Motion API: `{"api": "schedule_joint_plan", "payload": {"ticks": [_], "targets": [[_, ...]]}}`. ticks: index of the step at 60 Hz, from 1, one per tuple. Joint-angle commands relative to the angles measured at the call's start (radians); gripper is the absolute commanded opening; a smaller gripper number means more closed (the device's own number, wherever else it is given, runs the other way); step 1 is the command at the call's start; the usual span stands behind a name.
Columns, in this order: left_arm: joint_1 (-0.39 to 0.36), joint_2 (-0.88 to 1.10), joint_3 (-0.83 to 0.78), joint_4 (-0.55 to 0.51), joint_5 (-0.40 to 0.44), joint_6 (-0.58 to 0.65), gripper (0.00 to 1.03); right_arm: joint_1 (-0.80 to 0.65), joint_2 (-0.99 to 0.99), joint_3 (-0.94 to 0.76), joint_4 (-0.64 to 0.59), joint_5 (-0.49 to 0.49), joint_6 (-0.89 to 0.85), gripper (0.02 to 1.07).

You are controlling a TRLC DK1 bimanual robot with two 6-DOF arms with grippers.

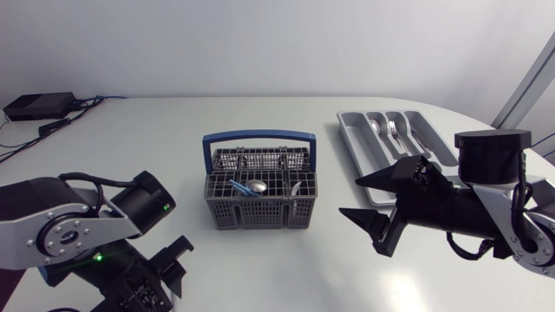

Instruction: Unload the cutlery basket into the drawer organizer.

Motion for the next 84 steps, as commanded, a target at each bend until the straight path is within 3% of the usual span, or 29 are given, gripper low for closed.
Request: {"api": "schedule_joint_plan", "payload": {"ticks": [1,33,44,53,73,84], "targets": [[-0.025,0.017,-0.046,0.026,-0.019,0.047,0.52,-0.023,0.010,0.023,0.005,-0.021,-0.010,0.89],[-0.065,0.129,-0.132,0.216,-0.079,0.060,0.51,-0.099,-0.066,0.005,-0.041,-0.066,-0.027,0.89],[-0.078,0.142,-0.146,0.245,-0.081,0.054,0.34,-0.106,-0.093,-0.008,-0.047,-0.069,-0.028,0.89],[-0.093,0.164,-0.144,0.271,-0.081,0.033,0.08,-0.114,-0.103,-0.017,-0.051,-0.078,-0.028,0.89],[-0.110,0.207,-0.103,0.270,-0.073,-0.029,0.06,-0.128,-0.135,-0.032,-0.065,-0.079,-0.030,0.89],[-0.085,0.199,-0.035,0.231,-0.013,-0.061,0.05,-0.131,-0.149,-0.040,-0.068,-0.082,-0.030,0.89]]}}
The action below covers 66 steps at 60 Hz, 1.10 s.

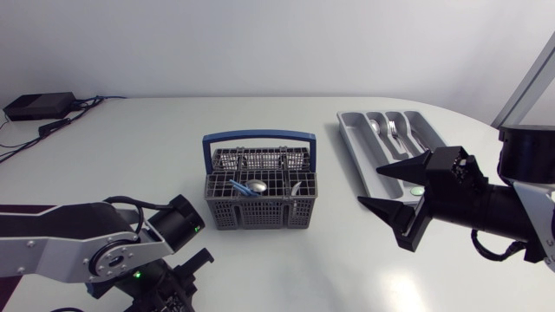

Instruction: Unload the cutlery basket into the drawer organizer.

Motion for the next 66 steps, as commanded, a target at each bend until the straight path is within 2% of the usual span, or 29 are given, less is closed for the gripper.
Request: {"api": "schedule_joint_plan", "payload": {"ticks": [1,13,31,38,43,52,57,66], "targets": [[0.019,0.016,0.038,-0.020,0.037,-0.023,0.05,-0.012,-0.016,-0.039,-0.009,-0.007,-0.011,0.89],[0.030,-0.010,0.124,-0.045,0.117,-0.098,0.05,-0.040,-0.033,-0.045,-0.018,-0.024,-0.011,0.89],[-0.026,0.046,0.248,0.024,0.230,-0.382,0.05,-0.061,-0.076,-0.074,-0.044,-0.061,0.000,0.89],[-0.021,0.023,0.314,0.034,0.321,-0.515,0.05,-0.061,-0.110,-0.097,-0.052,-0.083,0.020,0.89],[0.002,-0.004,0.360,0.037,0.416,-0.600,0.05,-0.047,-0.140,-0.108,-0.066,-0.093,0.037,0.89],[0.028,-0.045,0.397,0.119,0.517,-0.758,0.05,0.003,-0.180,-0.111,-0.066,-0.089,0.097,0.89],[0.023,-0.062,0.405,0.182,0.531,-0.859,0.05,0.009,-0.186,-0.096,-0.072,-0.087,0.129,0.89],[0.017,-0.088,0.426,0.354,0.531,-1.124,0.05,0.046,-0.193,-0.040,-0.112,-0.078,0.224,0.89]]}}
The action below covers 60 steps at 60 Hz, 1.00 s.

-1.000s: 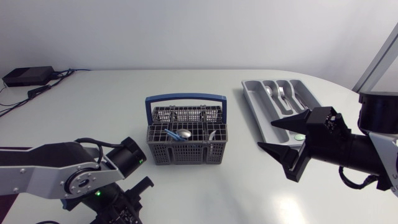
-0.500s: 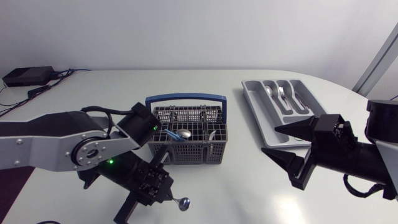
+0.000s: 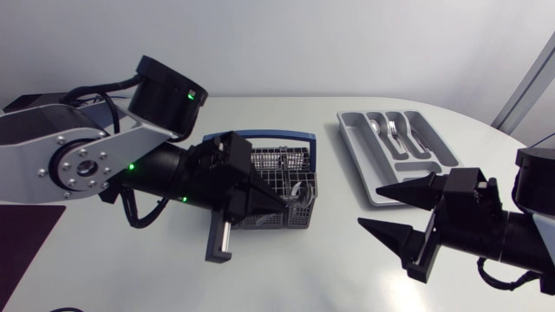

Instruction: Unload the cutlery basket into the drawer organizer.

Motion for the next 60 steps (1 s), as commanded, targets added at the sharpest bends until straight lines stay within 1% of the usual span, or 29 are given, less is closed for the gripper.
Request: {"api": "schedule_joint_plan", "payload": {"ticks": [1,7,15,22,24,27,28,33,37,40,46,50,55,60], "targets": [[-0.003,-0.028,0.041,0.077,0.019,-0.196,0.05,0.023,-0.008,0.046,-0.023,0.001,0.087,0.89],[0.003,-0.030,0.062,0.182,0.019,-0.350,0.05,0.059,-0.019,0.076,-0.021,0.039,0.171,0.89],[-0.001,-0.025,0.087,0.247,0.020,-0.485,0.05,0.159,-0.051,0.101,-0.018,0.136,0.252,0.89],[-0.001,-0.024,0.107,0.334,0.025,-0.646,0.06,0.299,-0.071,0.119,0.000,0.288,0.324,0.89],[0.000,-0.018,0.114,0.360,0.025,-0.698,0.06,0.349,-0.071,0.121,0.013,0.352,0.327,0.89],[-0.001,-0.004,0.128,0.380,0.023,-0.741,0.06,0.414,-0.059,0.133,0.023,0.435,0.327,0.89],[-0.003,0.002,0.134,0.386,0.023,-0.750,0.06,0.421,-0.054,0.136,0.027,0.449,0.327,0.89],[-0.006,0.033,0.156,0.406,0.013,-0.784,0.06,0.398,-0.019,0.165,0.033,0.449,0.327,0.89],[-0.024,0.059,0.171,0.437,-0.027,-0.818,0.06,0.394,0.018,0.197,0.037,0.447,0.331,0.84],[-0.029,0.070,0.179,0.443,-0.033,-0.835,0.06,0.381,0.040,0.213,0.057,0.454,0.337,0.84],[-0.057,0.099,0.188,0.477,-0.102,-0.865,0.06,0.346,0.080,0.239,0.097,0.451,0.343,0.84],[-0.058,0.113,0.188,0.497,-0.119,-0.893,0.06,0.335,0.098,0.247,0.131,0.452,0.361,0.84],[-0.070,0.134,0.193,0.526,-0.162,-0.914,0.06,0.326,0.126,0.253,0.175,0.461,0.381,0.84],[-0.075,0.148,0.196,0.538,-0.184,-0.922,0.06,0.322,0.149,0.263,0.200,0.464,0.409,0.84]]}}
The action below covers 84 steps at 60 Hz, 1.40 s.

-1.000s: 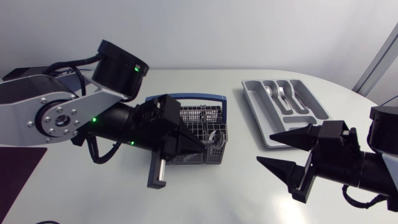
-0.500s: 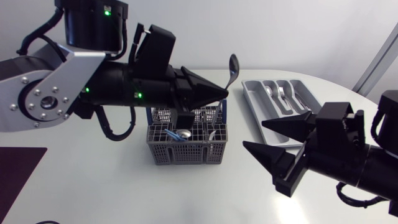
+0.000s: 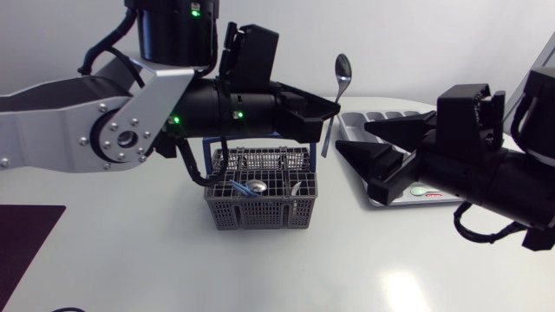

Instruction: Unload the cutlery basket into the drawer organizer.

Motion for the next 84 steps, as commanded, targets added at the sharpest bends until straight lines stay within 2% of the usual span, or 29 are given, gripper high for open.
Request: {"api": "schedule_joint_plan", "payload": {"ticks": [1,5,11,16,28,45,56,63,84], "targets": [[-0.013,0.028,0.035,0.032,-0.024,-0.045,0.06,-0.009,0.034,0.032,0.026,0.010,0.053,0.84],[-0.014,0.039,0.037,0.047,-0.032,-0.060,0.06,-0.009,0.051,0.041,0.029,0.012,0.065,0.84],[-0.019,0.043,0.037,0.067,-0.055,-0.068,0.06,-0.009,0.079,0.046,0.046,0.017,0.085,0.75],[-0.027,0.054,0.043,0.078,-0.062,-0.074,0.06,-0.009,0.085,0.036,0.067,0.013,0.094,0.74],[-0.039,0.068,0.055,0.087,-0.075,-0.083,0.06,-0.010,0.100,0.041,0.073,0.007,0.102,0.63],[-0.040,0.069,0.049,0.093,-0.082,-0.088,0.06,-0.010,0.108,0.036,0.090,0.004,0.105,0.29],[-0.045,0.069,0.044,0.101,-0.084,-0.097,0.06,-0.009,0.118,0.035,0.095,-0.019,0.103,0.12],[-0.054,0.071,0.046,0.101,-0.085,-0.099,0.06,-0.010,0.126,0.035,0.092,-0.030,0.103,0.07],[-0.067,0.069,0.047,0.103,-0.101,-0.106,0.07,-0.010,0.122,0.029,0.077,-0.043,0.097,0.07]]}}
